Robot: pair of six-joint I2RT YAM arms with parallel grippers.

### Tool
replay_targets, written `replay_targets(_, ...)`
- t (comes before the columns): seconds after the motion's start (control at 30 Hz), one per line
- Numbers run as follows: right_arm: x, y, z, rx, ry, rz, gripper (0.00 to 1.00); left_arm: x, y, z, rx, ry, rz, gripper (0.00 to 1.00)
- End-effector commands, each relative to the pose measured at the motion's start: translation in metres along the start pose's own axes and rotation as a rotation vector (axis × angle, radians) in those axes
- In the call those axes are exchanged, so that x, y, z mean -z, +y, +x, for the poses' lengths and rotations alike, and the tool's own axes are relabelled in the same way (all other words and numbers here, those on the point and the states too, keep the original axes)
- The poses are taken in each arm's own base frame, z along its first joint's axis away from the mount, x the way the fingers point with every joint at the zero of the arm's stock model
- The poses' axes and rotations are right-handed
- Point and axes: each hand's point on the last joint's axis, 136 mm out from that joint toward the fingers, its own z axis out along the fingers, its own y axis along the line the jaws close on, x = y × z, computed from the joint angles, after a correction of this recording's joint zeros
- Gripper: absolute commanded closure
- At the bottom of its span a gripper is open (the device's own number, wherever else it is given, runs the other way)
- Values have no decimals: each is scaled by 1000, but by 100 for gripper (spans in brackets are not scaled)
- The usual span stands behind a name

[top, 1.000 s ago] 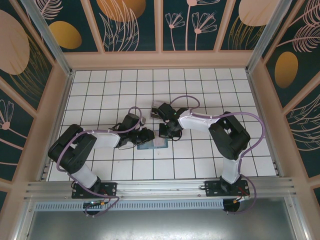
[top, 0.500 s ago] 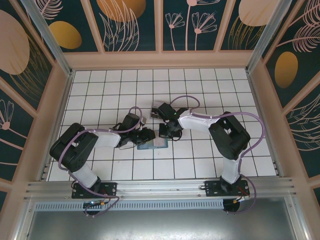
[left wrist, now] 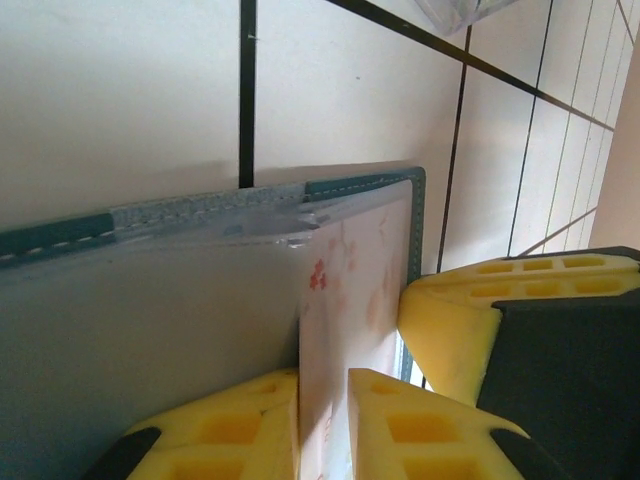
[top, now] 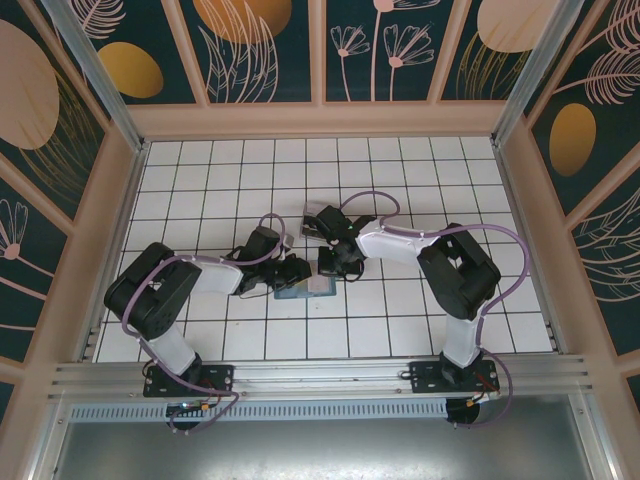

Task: Take the credit cards out of the card holder

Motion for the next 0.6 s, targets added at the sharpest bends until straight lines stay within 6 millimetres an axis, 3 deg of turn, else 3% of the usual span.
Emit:
replay_targets(0.0, -13, -10, 13, 3, 44, 36, 99, -4, 16, 3, 28, -4, -34, 83)
replay_targets(0.2, -14, -12, 13, 1, 42, 47, 100, -1, 22, 3, 29, -14, -59, 90)
replay_targets(0.23, -14, -13, 13, -1, 41, 50, 100, 4, 15, 1, 16, -29, -48, 91)
replay_targets(0.57, -14, -28, 14, -22, 37, 104, 99, 17, 23, 2, 7, -52, -98, 93)
